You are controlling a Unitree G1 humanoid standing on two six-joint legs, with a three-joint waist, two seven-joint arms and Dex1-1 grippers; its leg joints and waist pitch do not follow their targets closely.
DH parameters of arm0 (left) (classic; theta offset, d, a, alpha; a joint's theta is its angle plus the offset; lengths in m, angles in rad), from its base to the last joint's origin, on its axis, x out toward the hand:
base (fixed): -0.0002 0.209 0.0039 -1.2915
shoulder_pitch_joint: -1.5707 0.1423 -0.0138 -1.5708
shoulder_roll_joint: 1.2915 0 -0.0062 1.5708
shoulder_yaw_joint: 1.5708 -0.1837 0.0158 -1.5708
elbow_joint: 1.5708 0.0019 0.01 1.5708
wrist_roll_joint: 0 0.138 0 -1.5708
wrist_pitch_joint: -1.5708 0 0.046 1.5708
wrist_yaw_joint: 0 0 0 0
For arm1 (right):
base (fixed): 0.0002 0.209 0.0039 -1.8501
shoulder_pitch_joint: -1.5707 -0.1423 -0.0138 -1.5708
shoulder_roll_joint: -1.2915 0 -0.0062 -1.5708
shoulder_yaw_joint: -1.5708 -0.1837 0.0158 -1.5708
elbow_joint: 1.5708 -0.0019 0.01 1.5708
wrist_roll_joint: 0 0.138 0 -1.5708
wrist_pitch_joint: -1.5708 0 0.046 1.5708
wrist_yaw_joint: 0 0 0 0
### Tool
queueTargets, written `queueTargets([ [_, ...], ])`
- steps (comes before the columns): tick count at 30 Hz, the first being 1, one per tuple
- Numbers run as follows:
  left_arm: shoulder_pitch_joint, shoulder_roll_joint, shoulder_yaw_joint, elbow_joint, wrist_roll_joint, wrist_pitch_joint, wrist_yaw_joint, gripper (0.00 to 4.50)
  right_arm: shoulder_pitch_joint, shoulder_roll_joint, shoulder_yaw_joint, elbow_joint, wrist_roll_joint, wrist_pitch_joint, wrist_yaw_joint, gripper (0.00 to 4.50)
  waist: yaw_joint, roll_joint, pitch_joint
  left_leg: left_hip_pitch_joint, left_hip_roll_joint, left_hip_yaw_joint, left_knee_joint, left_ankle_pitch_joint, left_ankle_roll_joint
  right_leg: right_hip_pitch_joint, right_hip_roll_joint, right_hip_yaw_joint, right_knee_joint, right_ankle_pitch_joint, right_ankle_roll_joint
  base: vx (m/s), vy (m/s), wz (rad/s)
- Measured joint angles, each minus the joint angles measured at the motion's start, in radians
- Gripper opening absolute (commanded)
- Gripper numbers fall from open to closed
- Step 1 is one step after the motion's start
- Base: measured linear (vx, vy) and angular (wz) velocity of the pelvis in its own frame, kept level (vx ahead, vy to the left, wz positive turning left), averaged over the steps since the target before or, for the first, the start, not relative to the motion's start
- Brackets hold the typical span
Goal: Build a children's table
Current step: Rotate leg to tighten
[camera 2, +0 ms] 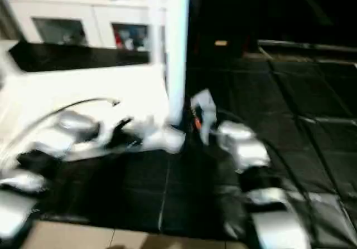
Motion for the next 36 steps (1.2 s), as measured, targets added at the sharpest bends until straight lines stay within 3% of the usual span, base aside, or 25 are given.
queueTargets([
  [4,-0.004,-0.042,0.017,0.010,-0.007,0.000,0.071,0.00,-0.010,0.016,-0.004,-0.001,-0.033,-0.005,-0.095,2.03,0.002,0.000,0.000,0.000,0.000,0.000,-0.003,0.000,0.000,0.000,0.000,0.000,0.000,0.000,0.000,0.000,0.000,0.00],
  [6,-0.004,-0.042,0.017,0.010,-0.008,-0.001,0.071,0.00,-0.009,0.016,-0.004,-0.001,-0.033,-0.011,-0.094,2.49,0.002,0.000,0.000,0.001,0.000,0.000,-0.005,0.000,0.000,-0.001,0.000,0.000,0.000,0.000,0.001,0.000,0.000,0.00],
  [10,-0.004,-0.021,-0.003,0.003,-0.004,-0.024,0.035,0.00,0.013,0.018,-0.002,-0.033,-0.031,-0.021,-0.066,2.81,0.002,0.000,0.000,-0.001,0.000,0.000,-0.005,0.000,0.000,-0.002,0.000,0.000,0.000,-0.001,0.002,0.000,0.000,0.00],
  [16,0.005,0.031,-0.024,-0.037,0.003,-0.028,-0.037,0.00,0.019,0.002,0.007,-0.036,-0.014,-0.047,0.033,3.35,-0.010,-0.001,0.000,-0.007,0.000,0.000,-0.007,0.000,0.000,-0.007,0.000,0.000,0.000,-0.001,-0.002,0.000,0.000,0.00],
  [19,0.026,0.083,-0.046,-0.060,0.003,-0.082,-0.125,0.00,0.024,-0.063,0.038,-0.036,0.018,-0.054,0.199,3.55,-0.011,-0.001,0.000,-0.009,0.001,0.000,-0.006,0.002,0.006,-0.009,0.001,-0.001,0.000,-0.001,-0.003,0.000,0.000,0.00],
  [28,0.036,0.186,-0.104,-0.070,0.010,-0.198,-0.335,0.00,0.035,-0.156,0.085,-0.010,0.071,-0.059,0.536,4.41,0.005,-0.004,0.002,-0.010,0.001,0.000,-0.003,0.000,0.003,-0.009,0.001,-0.001,0.001,-0.001,-0.003,0.000,0.000,0.00],
  [36,0.055,0.235,-0.150,-0.112,-0.001,-0.257,-0.495,0.00,0.014,-0.206,0.157,0.017,0.079,-0.070,0.740,4.46,0.031,-0.007,0.003,-0.010,0.001,0.000,-0.003,0.000,0.003,-0.008,0.001,-0.001,0.001,-0.001,-0.003,0.000,0.000,0.00],
])
